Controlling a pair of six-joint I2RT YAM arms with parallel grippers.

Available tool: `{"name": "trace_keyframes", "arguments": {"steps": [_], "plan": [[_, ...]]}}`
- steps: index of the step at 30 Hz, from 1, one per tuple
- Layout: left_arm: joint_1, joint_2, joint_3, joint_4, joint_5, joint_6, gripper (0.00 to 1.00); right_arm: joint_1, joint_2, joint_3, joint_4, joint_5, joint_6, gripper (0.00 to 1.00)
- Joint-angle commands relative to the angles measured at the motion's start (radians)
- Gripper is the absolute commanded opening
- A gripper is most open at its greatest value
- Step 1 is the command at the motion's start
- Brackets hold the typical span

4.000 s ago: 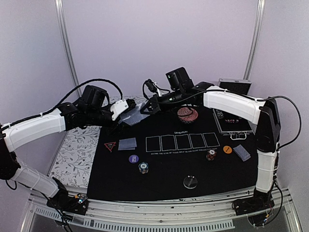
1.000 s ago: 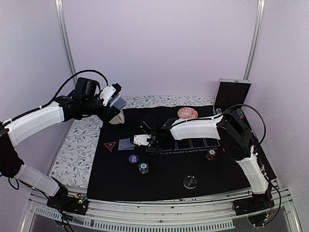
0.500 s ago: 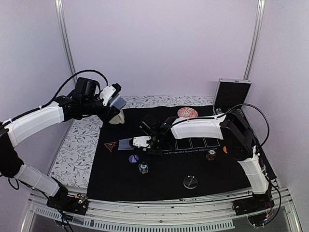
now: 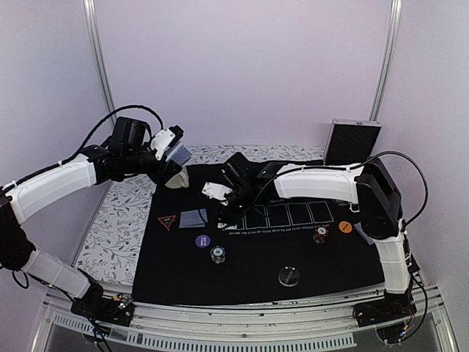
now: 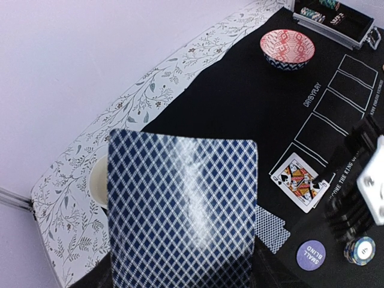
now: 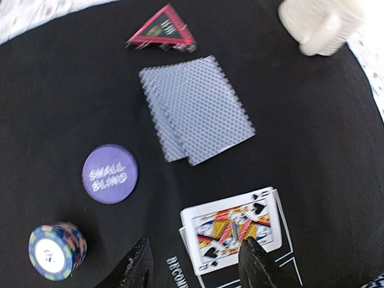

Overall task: Distribute texas hold em gaming equipment
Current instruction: Adjust the poker card in the community card area.

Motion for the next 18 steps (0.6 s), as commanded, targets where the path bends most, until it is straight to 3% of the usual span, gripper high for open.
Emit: {"name": "trace_keyframes", "arguments": {"steps": [1, 7, 11, 18], "plan": [[0.013, -0.024, 0.022, 0.018, 0.009, 0.004, 0.58, -0.032, 0.045, 0.041, 0.127, -0.031, 0.265, 0.52], [0.013, -0.029, 0.02, 0.018, 0.013, 0.005, 0.59, -0.029, 0.131, 0.066, 0.159, 0.209, 0.396, 0.62], [0.013, -0.032, 0.02, 0.018, 0.016, 0.005, 0.59, -0.011, 0.156, 0.074, 0.174, 0.269, 0.393, 0.69], [0.014, -0.033, 0.02, 0.018, 0.021, 0.006, 0.6, 0.018, 0.257, 0.097, 0.16, 0.328, 0.364, 0.71]]}}
